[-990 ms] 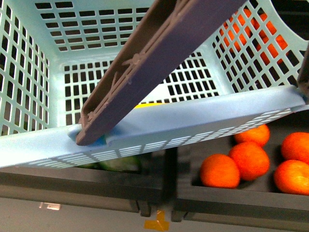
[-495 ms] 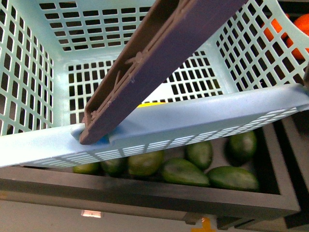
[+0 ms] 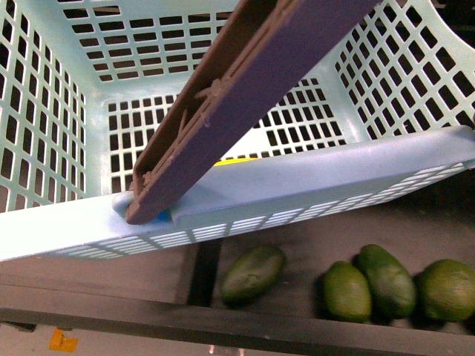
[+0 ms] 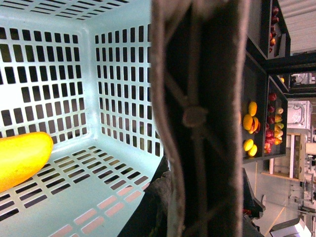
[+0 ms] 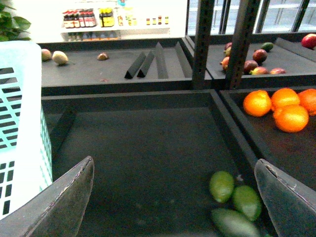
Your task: Pick mango and avocado into basket
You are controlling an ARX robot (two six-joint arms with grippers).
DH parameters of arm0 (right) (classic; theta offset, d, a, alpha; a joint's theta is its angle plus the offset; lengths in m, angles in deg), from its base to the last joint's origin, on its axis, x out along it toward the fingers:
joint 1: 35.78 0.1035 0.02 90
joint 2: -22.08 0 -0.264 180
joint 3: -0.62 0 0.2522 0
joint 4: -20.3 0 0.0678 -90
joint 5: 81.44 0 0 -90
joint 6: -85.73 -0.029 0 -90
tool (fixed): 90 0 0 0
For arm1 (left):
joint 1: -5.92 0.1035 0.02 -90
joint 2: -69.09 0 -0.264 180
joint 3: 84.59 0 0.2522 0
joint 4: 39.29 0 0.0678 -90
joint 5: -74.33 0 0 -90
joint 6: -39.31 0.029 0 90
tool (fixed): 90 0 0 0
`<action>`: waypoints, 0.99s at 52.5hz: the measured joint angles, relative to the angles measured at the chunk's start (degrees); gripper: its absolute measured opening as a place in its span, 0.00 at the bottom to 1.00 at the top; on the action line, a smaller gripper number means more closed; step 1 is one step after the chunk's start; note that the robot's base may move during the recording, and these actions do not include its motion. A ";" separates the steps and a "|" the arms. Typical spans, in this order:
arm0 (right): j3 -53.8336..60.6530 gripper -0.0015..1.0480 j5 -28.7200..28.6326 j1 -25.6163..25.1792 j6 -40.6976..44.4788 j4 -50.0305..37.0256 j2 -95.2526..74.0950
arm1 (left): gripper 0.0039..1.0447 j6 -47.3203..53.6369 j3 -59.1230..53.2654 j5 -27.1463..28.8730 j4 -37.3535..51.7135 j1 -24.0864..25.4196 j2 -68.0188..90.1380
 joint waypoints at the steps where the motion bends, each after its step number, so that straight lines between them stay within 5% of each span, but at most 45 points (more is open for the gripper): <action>1: 0.00 0.92 0.09 0.00 0.00 0.00 0.00 | 0.04 0.00 0.00 0.02 0.00 0.00 0.00; 26: -0.02 0.92 0.00 0.04 -0.02 0.02 -0.02 | 0.04 0.22 0.00 0.42 0.00 0.57 -0.02; 31: -9.03 0.92 14.36 1.03 -10.75 23.23 -5.07 | 0.04 0.17 0.00 -0.04 0.00 0.22 -0.02; 38: -15.69 0.92 17.53 -7.23 -22.88 46.53 -10.97 | 0.04 -0.13 0.02 -0.87 0.00 -0.26 0.00; 52: -17.97 0.92 3.23 -30.67 -14.60 26.77 -32.81 | 0.04 0.02 0.04 0.52 0.00 0.07 0.00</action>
